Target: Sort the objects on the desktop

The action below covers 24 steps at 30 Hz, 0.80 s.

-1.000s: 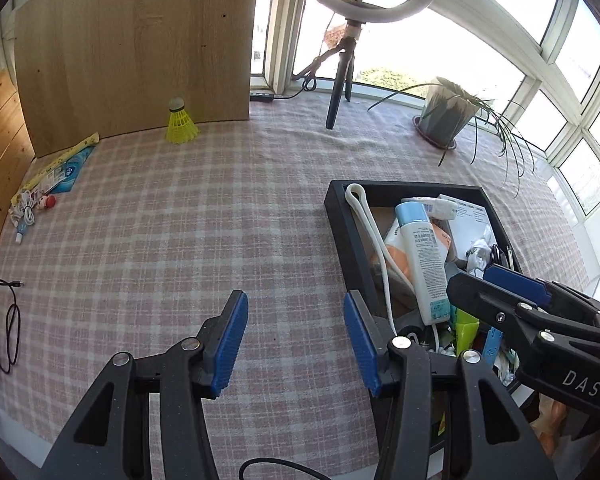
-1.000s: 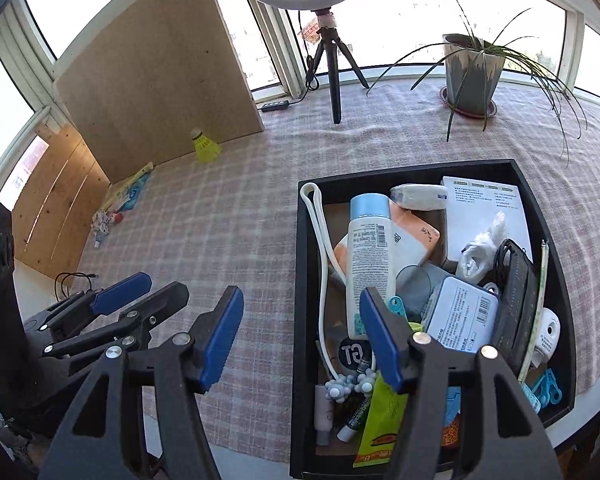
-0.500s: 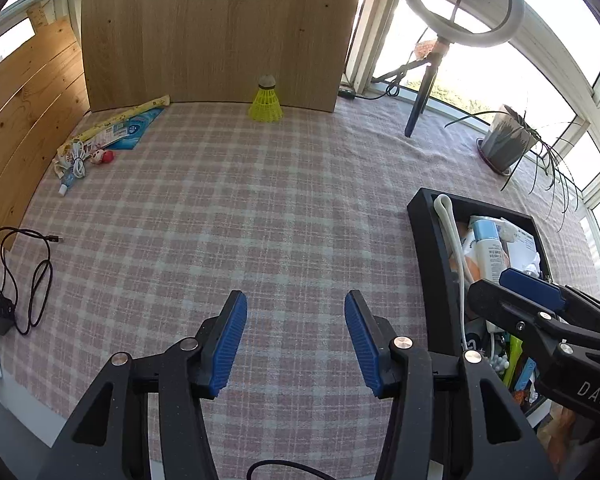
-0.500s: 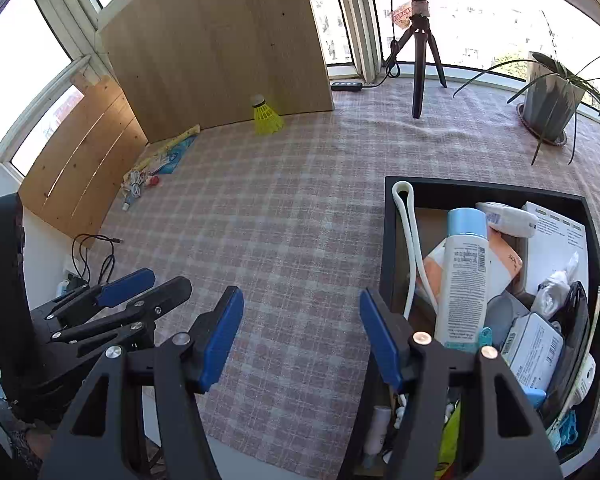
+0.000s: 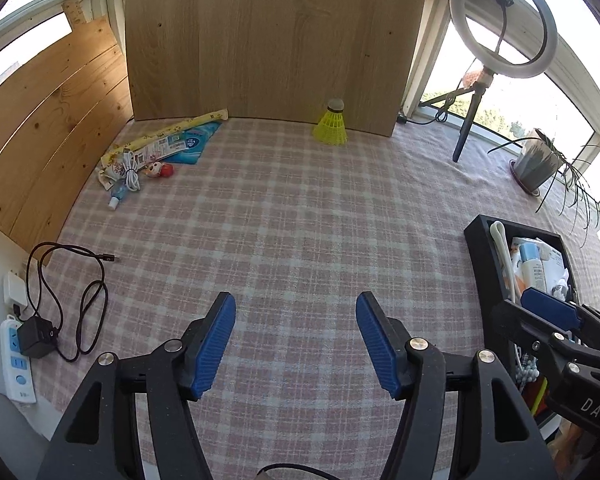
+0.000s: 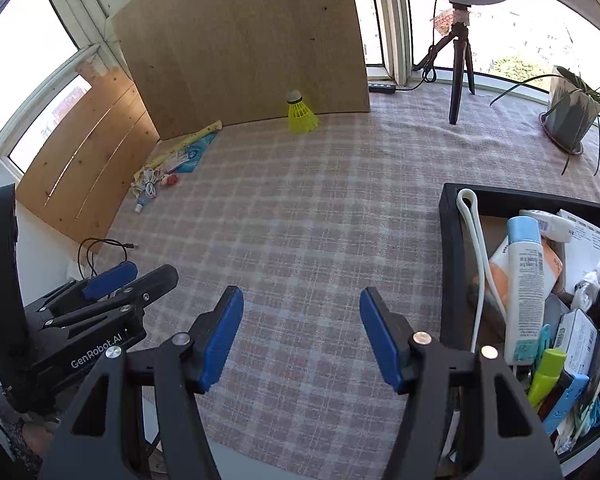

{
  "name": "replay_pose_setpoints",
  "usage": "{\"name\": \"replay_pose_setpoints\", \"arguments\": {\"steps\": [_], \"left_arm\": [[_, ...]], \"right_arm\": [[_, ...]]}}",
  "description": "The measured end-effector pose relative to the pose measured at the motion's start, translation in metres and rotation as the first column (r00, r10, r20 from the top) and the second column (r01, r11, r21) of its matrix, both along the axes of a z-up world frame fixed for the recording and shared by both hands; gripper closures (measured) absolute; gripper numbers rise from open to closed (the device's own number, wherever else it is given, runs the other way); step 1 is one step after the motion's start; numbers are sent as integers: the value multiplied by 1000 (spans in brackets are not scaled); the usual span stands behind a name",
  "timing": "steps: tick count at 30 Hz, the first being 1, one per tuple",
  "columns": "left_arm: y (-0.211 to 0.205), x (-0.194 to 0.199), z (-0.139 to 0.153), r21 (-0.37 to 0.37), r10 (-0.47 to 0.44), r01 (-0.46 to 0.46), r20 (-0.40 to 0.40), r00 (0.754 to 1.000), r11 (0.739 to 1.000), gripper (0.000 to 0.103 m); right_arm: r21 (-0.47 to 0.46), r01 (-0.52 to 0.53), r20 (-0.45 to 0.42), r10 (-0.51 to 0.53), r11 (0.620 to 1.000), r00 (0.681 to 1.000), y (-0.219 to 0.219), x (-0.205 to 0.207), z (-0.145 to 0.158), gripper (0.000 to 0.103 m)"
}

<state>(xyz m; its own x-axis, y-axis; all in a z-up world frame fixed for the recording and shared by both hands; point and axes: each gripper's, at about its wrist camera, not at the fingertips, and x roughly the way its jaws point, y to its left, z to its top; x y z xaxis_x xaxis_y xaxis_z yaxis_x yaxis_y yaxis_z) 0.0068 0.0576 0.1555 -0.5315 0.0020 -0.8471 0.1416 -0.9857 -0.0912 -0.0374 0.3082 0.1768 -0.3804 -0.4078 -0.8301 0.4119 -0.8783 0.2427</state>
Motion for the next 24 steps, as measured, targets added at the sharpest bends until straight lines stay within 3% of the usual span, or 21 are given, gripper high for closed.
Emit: {"name": "replay_pose_setpoints", "arguments": {"steps": [8,13,19,24], "left_arm": [[-39,0,4,-21,-11,10,-16,1000,1000,37],[-57,-1,0,-4,-25,25,-14,1000,1000,28],[-75,-4,-7,34,-30,30,-21,999,999,27],[-79,-11,-21,4,-60,60,-4,998,998,27]], "right_arm": [[17,25,-9,-25,1000,1000,-32,10,-2,43],[14,55,2,-55,998,998,-46,11,-8,43],[13,76,17,-76,997,997,-61,14,-20,43],[20,89,28,-90,996,996,-68,14,-26,43]]}}
